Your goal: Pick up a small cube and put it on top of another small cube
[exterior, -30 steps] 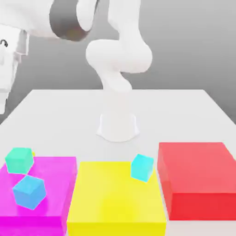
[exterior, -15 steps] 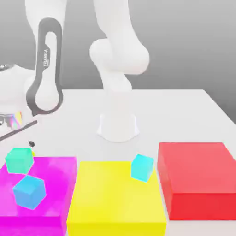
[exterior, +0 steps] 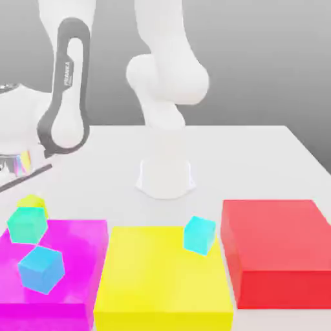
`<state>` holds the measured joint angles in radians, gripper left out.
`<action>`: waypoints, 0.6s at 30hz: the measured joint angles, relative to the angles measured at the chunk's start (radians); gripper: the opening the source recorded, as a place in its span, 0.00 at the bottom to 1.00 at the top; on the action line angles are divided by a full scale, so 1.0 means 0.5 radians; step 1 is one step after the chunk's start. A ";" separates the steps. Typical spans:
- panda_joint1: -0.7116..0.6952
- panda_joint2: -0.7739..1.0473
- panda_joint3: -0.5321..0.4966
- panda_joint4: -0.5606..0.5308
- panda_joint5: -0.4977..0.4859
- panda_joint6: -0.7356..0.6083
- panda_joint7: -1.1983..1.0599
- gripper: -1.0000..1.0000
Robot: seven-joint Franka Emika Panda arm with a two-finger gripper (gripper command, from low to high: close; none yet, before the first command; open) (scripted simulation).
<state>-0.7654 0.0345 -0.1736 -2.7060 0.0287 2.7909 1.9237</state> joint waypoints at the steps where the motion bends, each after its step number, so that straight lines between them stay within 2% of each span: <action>1: -0.044 -0.064 0.029 0.047 -0.026 -0.074 -0.045 0.00; 7: 0.173 -0.428 0.207 0.352 -0.149 -0.585 -0.422 0.00; 10: 0.252 -0.485 0.221 0.357 -0.115 -0.830 -0.676 0.00; 14: 0.270 -0.290 0.213 0.265 -0.076 -0.645 -0.771 0.00; 15: 0.273 -0.230 0.212 0.243 -0.070 -0.568 -0.778 1.00; 18: 0.273 -0.230 0.211 0.243 -0.070 -0.568 -0.778 1.00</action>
<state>-0.6290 -0.0806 -0.0679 -2.5843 -0.0063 2.5071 1.5348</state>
